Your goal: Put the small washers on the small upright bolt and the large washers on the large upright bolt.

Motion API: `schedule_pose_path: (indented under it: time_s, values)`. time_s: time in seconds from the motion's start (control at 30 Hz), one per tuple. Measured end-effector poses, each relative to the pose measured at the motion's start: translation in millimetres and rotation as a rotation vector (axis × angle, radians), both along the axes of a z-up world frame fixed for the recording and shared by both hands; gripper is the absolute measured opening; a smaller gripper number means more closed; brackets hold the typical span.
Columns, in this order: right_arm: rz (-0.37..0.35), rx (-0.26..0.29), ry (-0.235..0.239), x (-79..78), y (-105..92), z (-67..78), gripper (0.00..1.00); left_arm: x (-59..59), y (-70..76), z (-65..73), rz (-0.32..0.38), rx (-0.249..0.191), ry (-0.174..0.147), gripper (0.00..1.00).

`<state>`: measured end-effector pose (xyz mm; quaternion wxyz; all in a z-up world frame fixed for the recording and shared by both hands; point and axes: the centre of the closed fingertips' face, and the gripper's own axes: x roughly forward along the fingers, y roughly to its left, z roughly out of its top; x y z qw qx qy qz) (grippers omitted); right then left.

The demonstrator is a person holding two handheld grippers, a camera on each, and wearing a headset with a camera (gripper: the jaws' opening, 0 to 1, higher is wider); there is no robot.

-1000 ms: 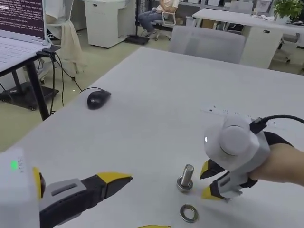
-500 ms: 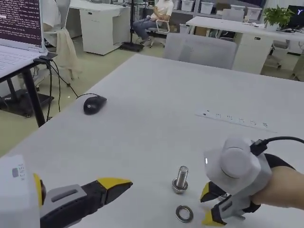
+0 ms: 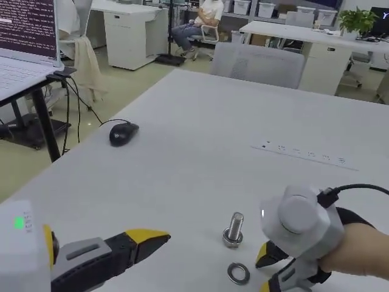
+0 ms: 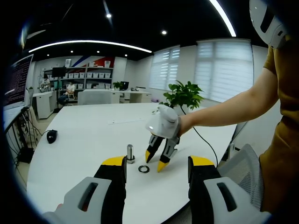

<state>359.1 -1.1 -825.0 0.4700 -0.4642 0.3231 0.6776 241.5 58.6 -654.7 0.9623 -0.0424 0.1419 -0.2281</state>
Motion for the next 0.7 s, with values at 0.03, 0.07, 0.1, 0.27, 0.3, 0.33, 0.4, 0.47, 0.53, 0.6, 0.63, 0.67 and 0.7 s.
schedule_pose_path:
  time_s: [0.03,0.07,0.1,0.27,0.3,0.33,0.4,0.47,0.53,0.6,0.63,0.67,0.7]
  values:
    - [0.0,0.003,-0.001,0.4,2.2,0.2,0.34,0.1,0.7,-0.3,0.001,0.0,0.002,0.52]
    - [0.004,0.005,0.0,0.6,5.2,-0.1,0.34,0.3,1.5,-0.3,0.003,-0.001,0.001,0.52]
    - [0.004,0.005,0.0,1.0,7.4,-0.2,0.34,0.6,2.0,-0.4,0.004,-0.002,0.002,0.52]
    - [0.024,0.017,0.004,-1.6,20.0,0.0,0.33,3.1,4.6,-0.6,0.011,-0.002,0.002,0.52]
    - [0.034,0.02,0.004,-2.6,22.4,0.0,0.33,3.4,4.9,-0.3,0.012,-0.002,0.002,0.52]
    - [0.038,0.02,0.005,-2.9,23.0,0.1,0.33,3.9,5.3,-0.3,0.013,-0.003,0.002,0.52]
    - [0.05,0.016,0.005,-2.7,23.0,0.1,0.33,4.0,5.8,-0.4,0.015,-0.002,0.003,0.52]
    - [0.06,0.013,0.005,-2.6,22.9,0.1,0.33,3.8,6.1,-0.5,0.017,-0.004,0.005,0.52]
    - [0.077,0.009,0.0,-3.2,23.1,0.0,0.33,3.7,6.2,-1.1,0.018,-0.002,0.006,0.52]
    - [0.085,0.001,-0.004,-3.9,23.6,-0.3,0.33,3.6,5.7,-1.6,0.018,-0.002,0.008,0.52]
    - [0.088,-0.001,-0.005,-4.0,23.7,-0.4,0.33,3.6,5.3,-1.5,0.017,-0.002,0.008,0.52]
    - [0.091,-0.001,-0.005,-4.3,24.4,-0.3,0.33,3.7,4.6,-1.1,0.016,-0.002,0.007,0.52]
    - [0.092,-0.002,-0.006,-4.9,24.7,-0.3,0.33,3.8,4.2,-0.9,0.015,-0.002,0.007,0.52]
